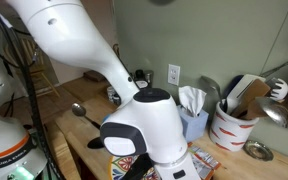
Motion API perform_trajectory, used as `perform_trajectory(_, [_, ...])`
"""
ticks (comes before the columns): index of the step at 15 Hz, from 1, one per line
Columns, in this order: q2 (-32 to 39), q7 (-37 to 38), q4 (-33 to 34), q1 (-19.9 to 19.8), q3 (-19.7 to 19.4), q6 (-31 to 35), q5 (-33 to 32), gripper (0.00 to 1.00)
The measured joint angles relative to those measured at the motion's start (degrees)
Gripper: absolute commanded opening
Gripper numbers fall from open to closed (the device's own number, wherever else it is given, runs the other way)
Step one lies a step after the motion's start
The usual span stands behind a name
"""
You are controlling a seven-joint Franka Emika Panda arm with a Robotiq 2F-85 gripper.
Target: Lift the paper towel on the yellow chopping board, dip it in water in the blue bowl to the left, the wipe the board and the put it on the cupboard to the right
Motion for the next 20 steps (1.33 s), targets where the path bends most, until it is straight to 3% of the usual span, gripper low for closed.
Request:
perform_trajectory(5, [6.0,0.6,4.8,0.0,0.0,0.6,2.7,0.01])
perform_trajectory(6, [7.0,0.9,5.5,0.0,0.0,0.6,2.9,0.27])
perform_trajectory(8, [8.6,1.6,6.8,0.0,0.0,0.6,3.2,0.35])
perform_trajectory(12, [9.2,1.9,8.3,-0.1,-1.2,-1.4,3.2,0.66])
perform_trajectory(16, [5.6,1.7,9.1,-0.6,-2.5,-8.8,3.2,0.94])
perform_trajectory(17, [4.2,1.7,9.0,-0.5,-3.0,-12.2,2.8,0.99])
perform_trajectory(20, [0.4,2.2,8.0,0.7,-5.6,-21.4,-0.6,1.00])
